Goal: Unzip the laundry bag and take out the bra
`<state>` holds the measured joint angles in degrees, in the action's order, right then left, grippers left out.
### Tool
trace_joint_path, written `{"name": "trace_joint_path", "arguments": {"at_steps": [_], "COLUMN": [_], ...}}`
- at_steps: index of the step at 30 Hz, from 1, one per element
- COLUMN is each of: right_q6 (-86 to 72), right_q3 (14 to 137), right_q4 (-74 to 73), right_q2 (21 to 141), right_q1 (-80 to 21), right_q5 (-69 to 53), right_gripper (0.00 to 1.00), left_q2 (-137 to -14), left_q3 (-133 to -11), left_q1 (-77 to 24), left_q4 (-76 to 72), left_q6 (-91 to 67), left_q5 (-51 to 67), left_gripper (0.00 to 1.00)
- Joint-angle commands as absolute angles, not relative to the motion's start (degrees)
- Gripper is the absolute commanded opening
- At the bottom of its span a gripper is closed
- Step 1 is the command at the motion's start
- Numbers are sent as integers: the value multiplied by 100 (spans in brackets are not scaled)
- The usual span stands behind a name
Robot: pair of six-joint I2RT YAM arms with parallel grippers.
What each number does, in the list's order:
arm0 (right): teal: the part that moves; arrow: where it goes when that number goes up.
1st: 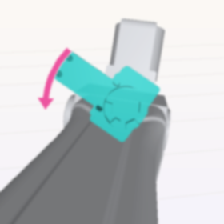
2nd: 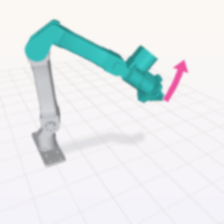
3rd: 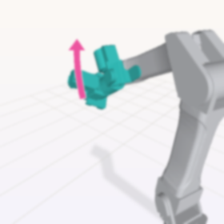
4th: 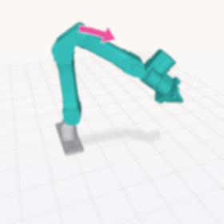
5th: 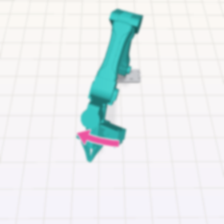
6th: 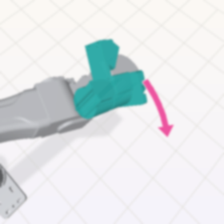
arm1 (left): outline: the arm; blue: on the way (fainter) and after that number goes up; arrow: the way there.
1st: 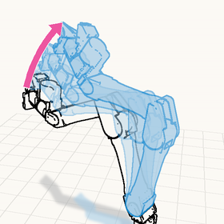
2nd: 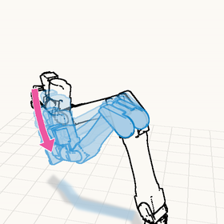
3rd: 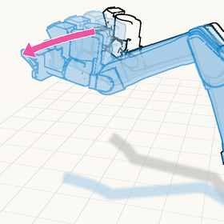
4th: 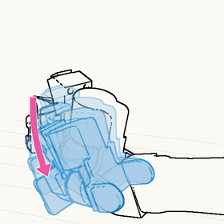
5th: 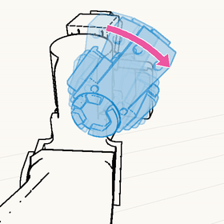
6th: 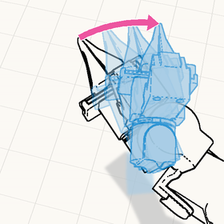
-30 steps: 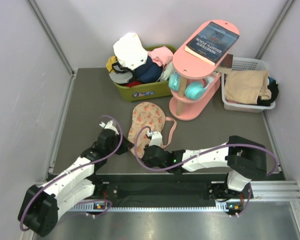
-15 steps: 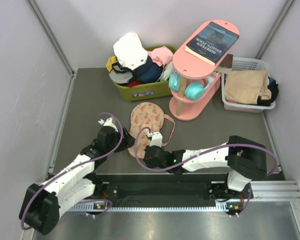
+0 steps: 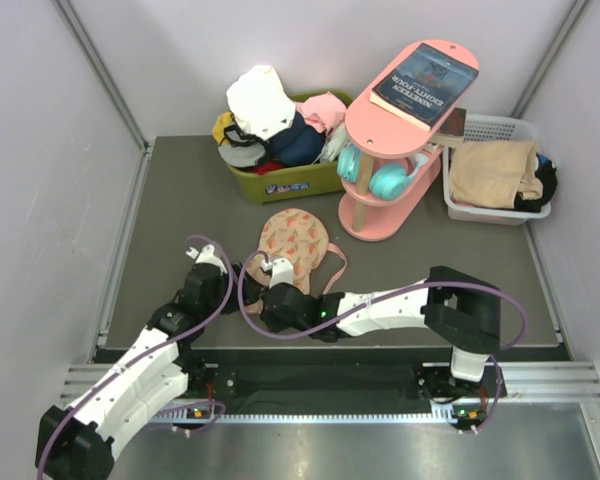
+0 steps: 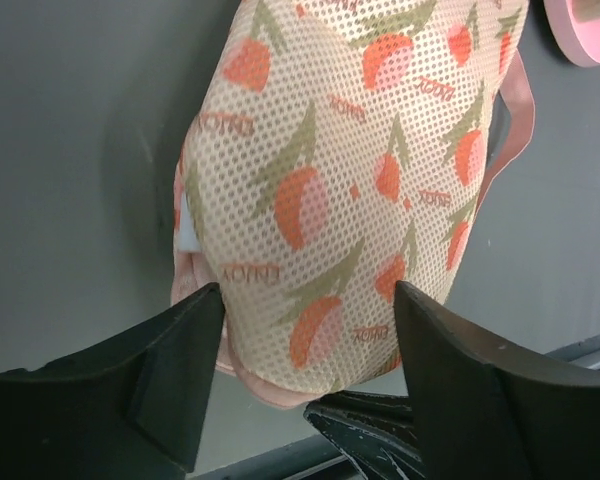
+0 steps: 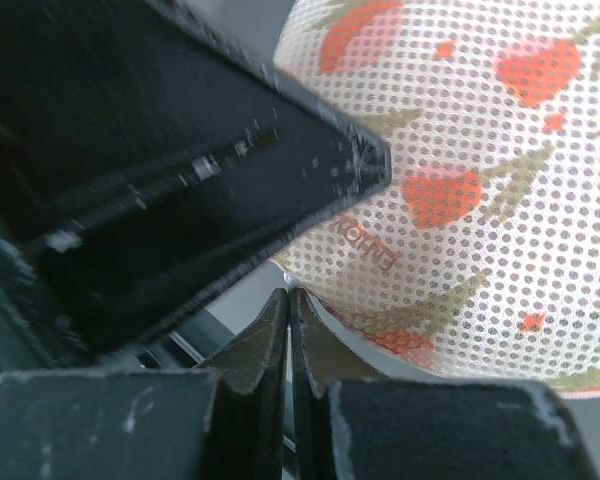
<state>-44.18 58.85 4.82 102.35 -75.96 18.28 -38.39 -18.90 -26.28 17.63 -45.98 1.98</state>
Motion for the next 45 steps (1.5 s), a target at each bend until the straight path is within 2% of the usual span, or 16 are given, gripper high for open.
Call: {"name": "trace_joint_path", "arguments": {"at_steps": [1,3,4,6,10,11,14,34,45], "right_q6": [-4210,-4210,-4219,-4236,-4236,-4245,-4254,-4711,-4606], "right_q3": [6275,6275,6267,6223,6161,6152,6126,4984,4922], "right_q4": [765,773,773,765,756,730,721,387,167], "right_q2": [10362,10380,10354,10310,10257,10257,10231,9413,9185], "right_q1": [-7585,-7594,-7585,-7594,-7585,-7594,-7585,-7427,-7321], "right_q5": [1732,1731,1731,1749,1819,1828,1881,2373,2558], "right_gripper": [0,0,0,0,0,0,0,0,0], "left_q2": [-3647,-3647,-3656,-3700,-3770,-3762,-3788,-3894,-4043], "left_q3": [-1749,-1705,-1688,-1670,-1679,-1679,-1679,-1731,-1758], "left_q1": [-2619,-2619,-2619,-2610,-2610,-2619,-2610,-2610,-2610], "left_q4": [1986,1951,1925,1899,1863,1863,1854,1872,1793], "left_q6": [-4667,-4684,-4685,-4685,-4658,-4658,-4641,-4456,-4342], "left_q5": [184,176,176,184,185,150,70,-184,-193], "left_gripper": [64,56,47,42,24,13,0,0,0]}}
